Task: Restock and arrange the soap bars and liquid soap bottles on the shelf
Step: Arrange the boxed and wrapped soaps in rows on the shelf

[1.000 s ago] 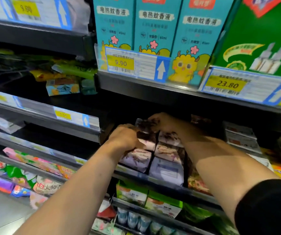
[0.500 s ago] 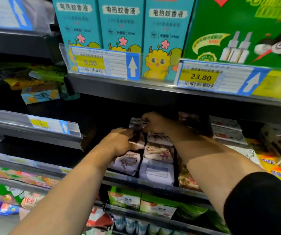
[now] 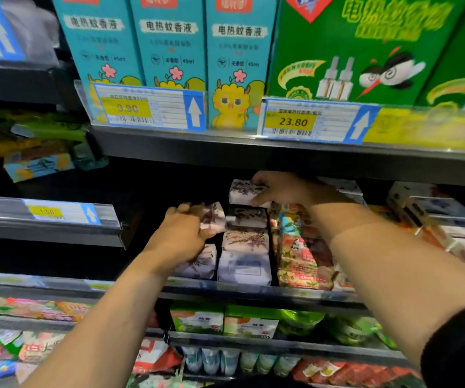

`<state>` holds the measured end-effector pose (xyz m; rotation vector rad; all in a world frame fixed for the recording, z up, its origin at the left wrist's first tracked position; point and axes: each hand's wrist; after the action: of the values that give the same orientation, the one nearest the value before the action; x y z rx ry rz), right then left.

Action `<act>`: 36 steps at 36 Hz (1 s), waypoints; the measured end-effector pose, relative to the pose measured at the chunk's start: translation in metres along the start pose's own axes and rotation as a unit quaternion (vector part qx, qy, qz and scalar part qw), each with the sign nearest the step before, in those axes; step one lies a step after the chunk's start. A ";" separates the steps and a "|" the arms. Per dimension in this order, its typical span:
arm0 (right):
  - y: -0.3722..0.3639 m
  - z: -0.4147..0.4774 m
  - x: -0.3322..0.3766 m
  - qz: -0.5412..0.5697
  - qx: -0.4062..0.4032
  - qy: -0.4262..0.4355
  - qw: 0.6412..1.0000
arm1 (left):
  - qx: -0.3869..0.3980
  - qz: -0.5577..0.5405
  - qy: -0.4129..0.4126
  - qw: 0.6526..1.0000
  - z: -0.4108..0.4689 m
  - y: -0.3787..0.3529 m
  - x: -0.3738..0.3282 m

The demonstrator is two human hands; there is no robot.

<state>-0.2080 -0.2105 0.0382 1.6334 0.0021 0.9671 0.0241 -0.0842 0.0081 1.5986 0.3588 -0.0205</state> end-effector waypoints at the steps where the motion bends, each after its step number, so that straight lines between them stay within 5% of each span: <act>1: 0.002 -0.005 0.000 -0.005 0.009 -0.003 1.000 | 0.002 0.006 -0.007 1.000 -0.001 0.005 -0.001; 9: 0.002 -0.018 0.007 -0.129 0.058 0.020 0.990 | 0.056 0.000 -0.119 0.991 -0.013 0.016 -0.031; 16: -0.005 -0.026 0.013 -0.143 0.047 0.011 0.989 | 0.033 -0.149 -0.080 0.985 -0.017 -0.007 -0.032; 31: -0.010 -0.060 0.056 -0.167 0.038 -0.025 0.985 | 0.049 -0.259 -0.085 0.961 -0.029 -0.025 -0.016; 36: -0.018 -0.085 0.073 -0.094 0.064 -0.018 0.993 | 0.009 -0.066 -0.027 0.997 -0.040 -0.030 0.030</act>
<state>-0.2011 -0.1005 0.0641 1.7331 0.1928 0.8066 0.0372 -0.0387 -0.0248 1.5867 0.4237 -0.1682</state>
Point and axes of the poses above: each hand's wrist, its own z-axis towards the middle knuckle, its own y-axis out of the back of the hand, x = y × z, and after that the axes turned 14 degrees about y, right-handed
